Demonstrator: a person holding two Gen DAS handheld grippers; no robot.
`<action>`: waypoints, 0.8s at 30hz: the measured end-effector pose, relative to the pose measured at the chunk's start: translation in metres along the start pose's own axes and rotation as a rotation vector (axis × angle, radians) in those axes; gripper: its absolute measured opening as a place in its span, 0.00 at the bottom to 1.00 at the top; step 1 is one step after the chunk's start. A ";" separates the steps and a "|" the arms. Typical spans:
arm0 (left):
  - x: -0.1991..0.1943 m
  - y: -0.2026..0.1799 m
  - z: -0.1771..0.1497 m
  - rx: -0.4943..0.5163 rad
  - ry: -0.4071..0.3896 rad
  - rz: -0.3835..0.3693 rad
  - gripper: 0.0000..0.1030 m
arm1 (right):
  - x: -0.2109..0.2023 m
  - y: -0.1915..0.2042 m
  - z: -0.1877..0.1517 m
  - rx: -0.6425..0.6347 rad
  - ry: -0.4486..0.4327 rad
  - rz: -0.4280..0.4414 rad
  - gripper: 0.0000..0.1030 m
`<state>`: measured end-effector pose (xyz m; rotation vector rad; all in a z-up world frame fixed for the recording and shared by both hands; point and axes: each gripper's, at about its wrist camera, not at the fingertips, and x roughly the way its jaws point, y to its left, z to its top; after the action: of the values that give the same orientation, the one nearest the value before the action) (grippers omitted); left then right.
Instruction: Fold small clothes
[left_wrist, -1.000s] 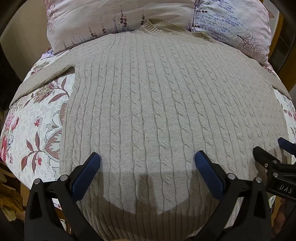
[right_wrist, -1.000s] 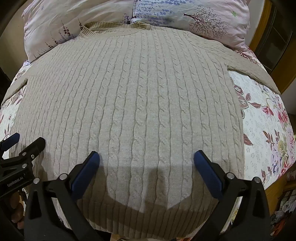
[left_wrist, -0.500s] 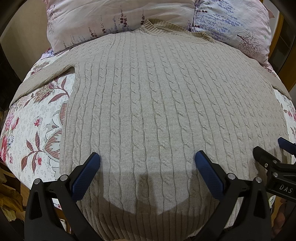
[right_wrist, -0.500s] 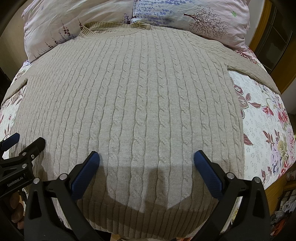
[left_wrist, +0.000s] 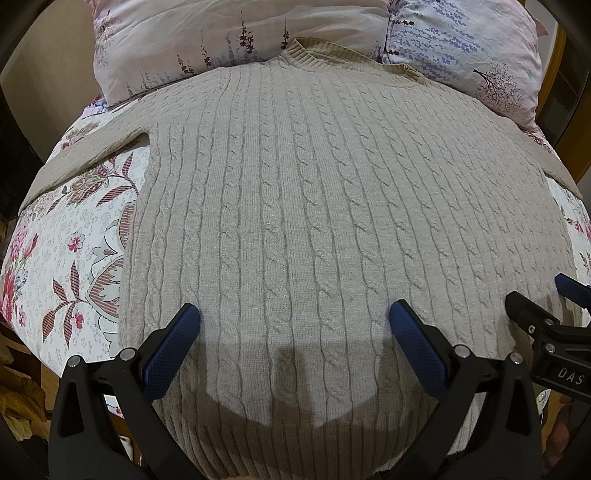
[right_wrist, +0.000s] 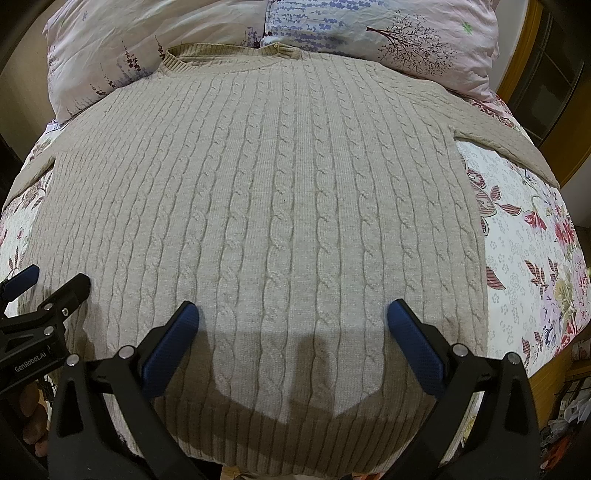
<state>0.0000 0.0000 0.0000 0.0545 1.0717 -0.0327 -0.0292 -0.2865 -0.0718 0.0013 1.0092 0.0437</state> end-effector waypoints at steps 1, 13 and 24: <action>0.000 0.000 0.000 0.000 0.000 0.000 0.99 | 0.000 0.000 0.000 0.000 0.000 0.000 0.98; 0.000 0.000 0.000 0.000 0.000 0.000 0.99 | -0.001 0.001 0.001 0.000 0.001 0.000 0.98; 0.000 0.000 0.000 0.000 0.000 0.000 0.99 | -0.002 0.003 0.001 0.000 0.001 0.000 0.98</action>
<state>0.0000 0.0000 -0.0001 0.0543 1.0719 -0.0325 -0.0291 -0.2840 -0.0695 0.0011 1.0098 0.0436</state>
